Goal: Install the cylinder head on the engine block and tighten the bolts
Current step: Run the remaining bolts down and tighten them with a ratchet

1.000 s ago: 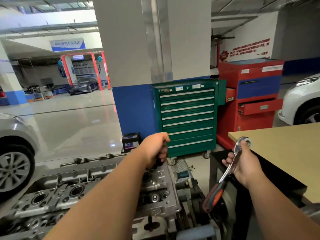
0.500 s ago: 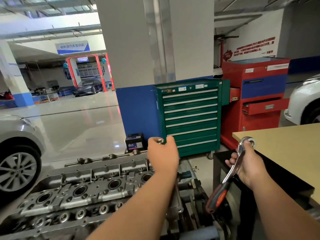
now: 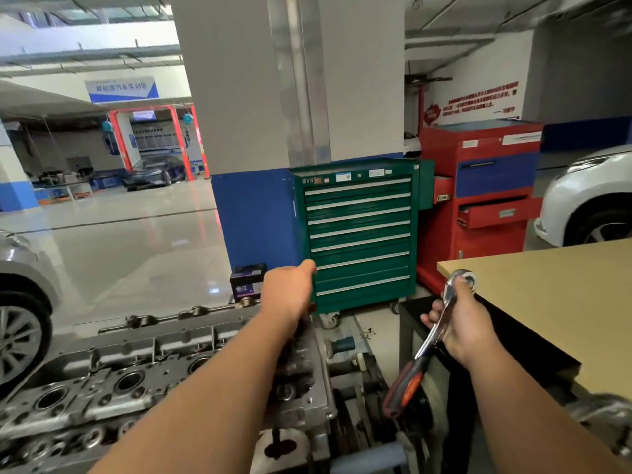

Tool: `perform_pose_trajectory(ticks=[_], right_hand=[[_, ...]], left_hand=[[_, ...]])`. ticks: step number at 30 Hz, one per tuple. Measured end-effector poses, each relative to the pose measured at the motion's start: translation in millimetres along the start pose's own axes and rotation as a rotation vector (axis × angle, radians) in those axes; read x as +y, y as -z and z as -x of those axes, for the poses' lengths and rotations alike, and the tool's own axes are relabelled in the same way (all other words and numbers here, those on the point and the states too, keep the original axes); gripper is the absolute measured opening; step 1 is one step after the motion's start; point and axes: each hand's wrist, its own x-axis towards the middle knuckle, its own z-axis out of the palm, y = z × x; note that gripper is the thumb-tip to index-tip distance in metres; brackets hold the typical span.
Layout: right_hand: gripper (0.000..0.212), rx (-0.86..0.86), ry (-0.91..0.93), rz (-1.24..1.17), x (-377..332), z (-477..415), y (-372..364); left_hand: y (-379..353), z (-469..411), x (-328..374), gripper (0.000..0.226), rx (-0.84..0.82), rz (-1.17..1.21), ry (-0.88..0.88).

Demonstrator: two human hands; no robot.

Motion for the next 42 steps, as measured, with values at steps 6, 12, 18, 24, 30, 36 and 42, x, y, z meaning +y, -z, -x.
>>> perform_pose_trajectory(ticks=[6, 12, 18, 24, 30, 36, 42], right_hand=[[0.041, 0.01, -0.011, 0.006, -2, 0, 0], [0.042, 0.01, -0.01, 0.02, -1, -1, 3], [0.041, 0.021, -0.024, 0.006, -1, -2, 1], [0.042, 0.007, -0.015, 0.003, 3, -5, 6], [0.042, -0.004, -0.018, -0.007, 1, -3, 6], [0.041, 0.008, -0.015, -0.001, 2, -3, 4], [0.063, -0.14, -0.104, 0.007, -15, 21, -17]], left_hand=[[-14, 12, 3, 0.015, 0.169, -0.028, -0.024], [-1, 9, 7, 0.025, -0.052, -0.035, 0.055], [11, -1, 9, 0.026, -0.186, -0.232, 0.069], [34, 0, 17, 0.051, 0.013, -1.326, -0.319], [29, -15, 47, 0.044, -0.352, -1.579, -0.389], [55, -19, 36, 0.044, -0.469, -1.339, -0.484], [44, 14, -15, 0.039, 0.002, -0.651, -0.359]])
